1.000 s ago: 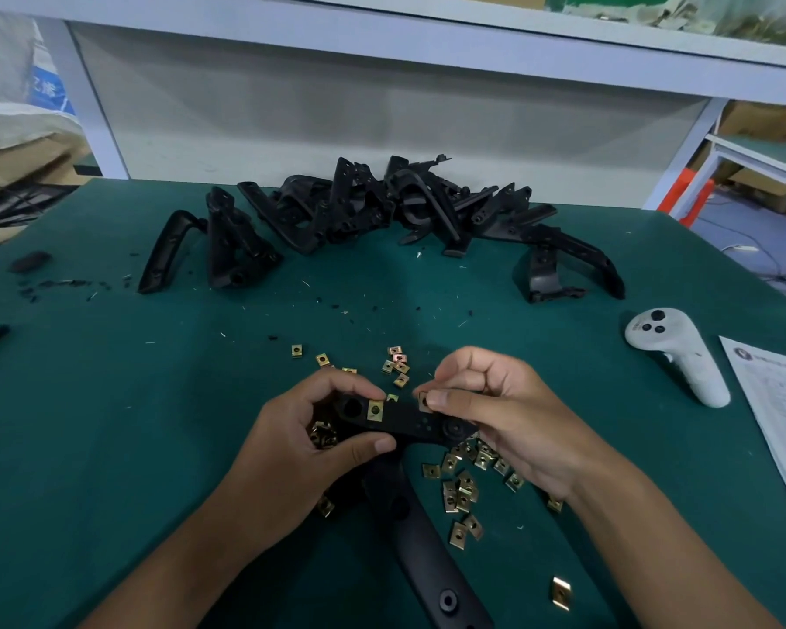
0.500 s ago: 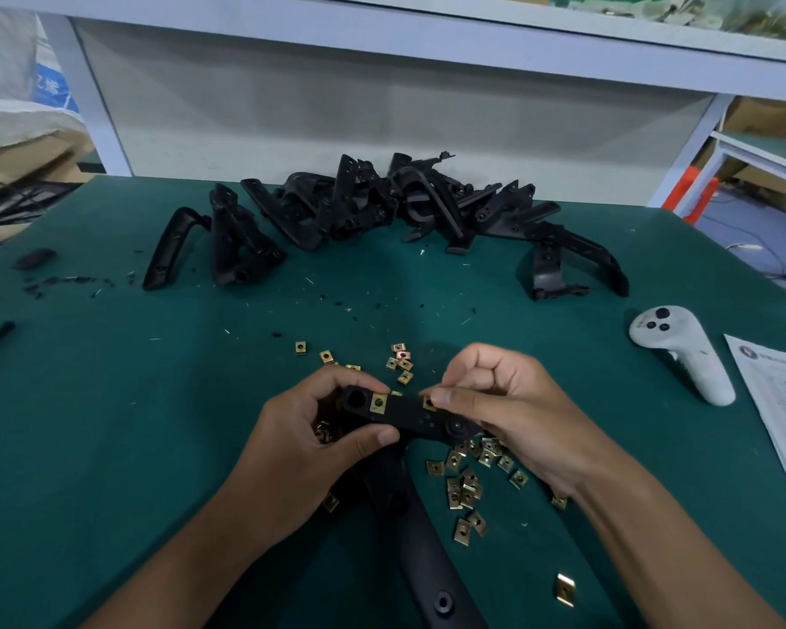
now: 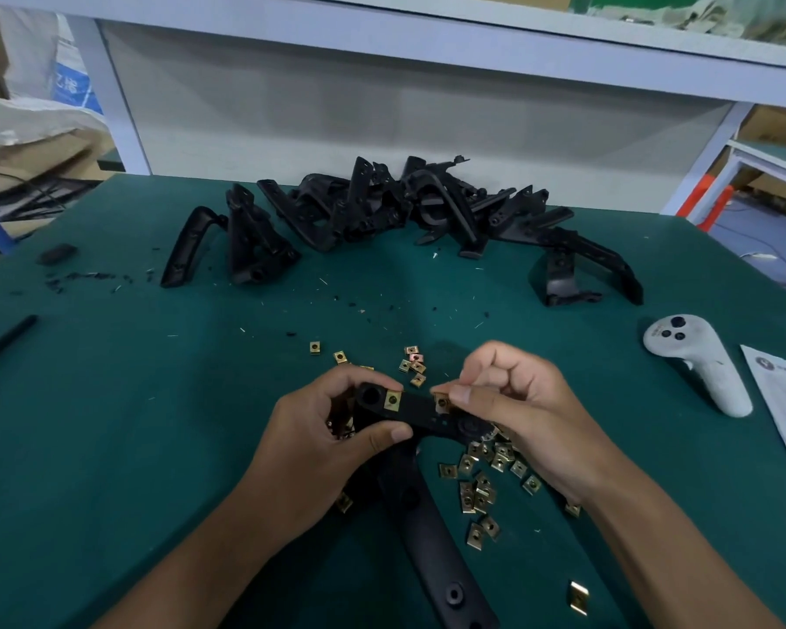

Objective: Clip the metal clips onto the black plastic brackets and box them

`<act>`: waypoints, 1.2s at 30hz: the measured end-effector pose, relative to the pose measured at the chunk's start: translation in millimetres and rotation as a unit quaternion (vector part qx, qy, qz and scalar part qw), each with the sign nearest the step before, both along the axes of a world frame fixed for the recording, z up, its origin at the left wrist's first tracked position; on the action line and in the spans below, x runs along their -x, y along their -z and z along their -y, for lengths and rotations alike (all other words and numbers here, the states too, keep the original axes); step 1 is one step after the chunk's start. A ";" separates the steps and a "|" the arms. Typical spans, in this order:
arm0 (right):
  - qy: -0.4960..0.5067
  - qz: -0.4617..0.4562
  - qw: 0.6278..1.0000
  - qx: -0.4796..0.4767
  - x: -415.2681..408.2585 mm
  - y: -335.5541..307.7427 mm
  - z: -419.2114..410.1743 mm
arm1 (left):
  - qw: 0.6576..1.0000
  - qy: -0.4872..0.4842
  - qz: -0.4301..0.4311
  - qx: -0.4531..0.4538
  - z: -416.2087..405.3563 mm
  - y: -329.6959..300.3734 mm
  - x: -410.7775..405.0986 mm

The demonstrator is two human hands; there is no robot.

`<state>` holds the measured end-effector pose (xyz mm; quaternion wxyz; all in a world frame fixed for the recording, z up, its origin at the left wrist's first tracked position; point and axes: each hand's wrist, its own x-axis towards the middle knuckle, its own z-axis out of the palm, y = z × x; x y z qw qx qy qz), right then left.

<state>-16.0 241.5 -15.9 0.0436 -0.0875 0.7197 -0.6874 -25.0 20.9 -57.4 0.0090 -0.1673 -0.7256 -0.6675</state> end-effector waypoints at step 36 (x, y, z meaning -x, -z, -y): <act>0.131 -0.216 0.949 -0.191 -42.5 -32.1 -24.6 | 0.994 -0.045 -0.098 0.001 -36.2 -26.0 -13.7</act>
